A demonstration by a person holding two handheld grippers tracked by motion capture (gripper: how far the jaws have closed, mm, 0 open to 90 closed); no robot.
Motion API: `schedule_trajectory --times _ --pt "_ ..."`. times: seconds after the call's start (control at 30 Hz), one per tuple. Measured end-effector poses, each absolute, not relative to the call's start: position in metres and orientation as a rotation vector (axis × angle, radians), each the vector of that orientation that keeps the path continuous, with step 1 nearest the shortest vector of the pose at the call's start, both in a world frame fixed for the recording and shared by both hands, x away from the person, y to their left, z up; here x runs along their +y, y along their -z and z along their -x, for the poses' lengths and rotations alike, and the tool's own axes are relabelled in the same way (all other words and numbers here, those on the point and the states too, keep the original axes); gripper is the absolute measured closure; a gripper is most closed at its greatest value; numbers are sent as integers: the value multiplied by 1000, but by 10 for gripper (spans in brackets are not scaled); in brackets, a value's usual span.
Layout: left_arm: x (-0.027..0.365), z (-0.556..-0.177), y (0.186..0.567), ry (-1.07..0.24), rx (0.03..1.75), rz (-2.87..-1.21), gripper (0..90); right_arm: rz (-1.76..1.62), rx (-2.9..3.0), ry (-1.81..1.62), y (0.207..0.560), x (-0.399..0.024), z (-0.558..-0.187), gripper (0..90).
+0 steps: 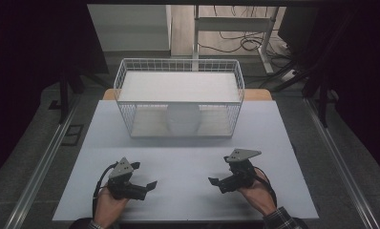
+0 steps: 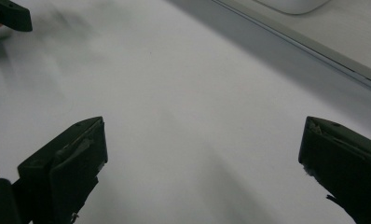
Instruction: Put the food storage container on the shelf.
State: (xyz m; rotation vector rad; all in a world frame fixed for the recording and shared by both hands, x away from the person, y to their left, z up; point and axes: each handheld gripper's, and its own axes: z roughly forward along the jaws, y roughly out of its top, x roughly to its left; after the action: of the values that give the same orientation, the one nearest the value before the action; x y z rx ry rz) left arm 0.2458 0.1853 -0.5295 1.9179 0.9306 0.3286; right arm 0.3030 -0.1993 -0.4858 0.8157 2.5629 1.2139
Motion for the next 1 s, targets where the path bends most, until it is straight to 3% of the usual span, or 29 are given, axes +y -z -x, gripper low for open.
schedule_trajectory --times 1.0 --pt "237 -217 526 -462 1014 -1865 25 -918 2454 -1171 484 -266 -276 13"
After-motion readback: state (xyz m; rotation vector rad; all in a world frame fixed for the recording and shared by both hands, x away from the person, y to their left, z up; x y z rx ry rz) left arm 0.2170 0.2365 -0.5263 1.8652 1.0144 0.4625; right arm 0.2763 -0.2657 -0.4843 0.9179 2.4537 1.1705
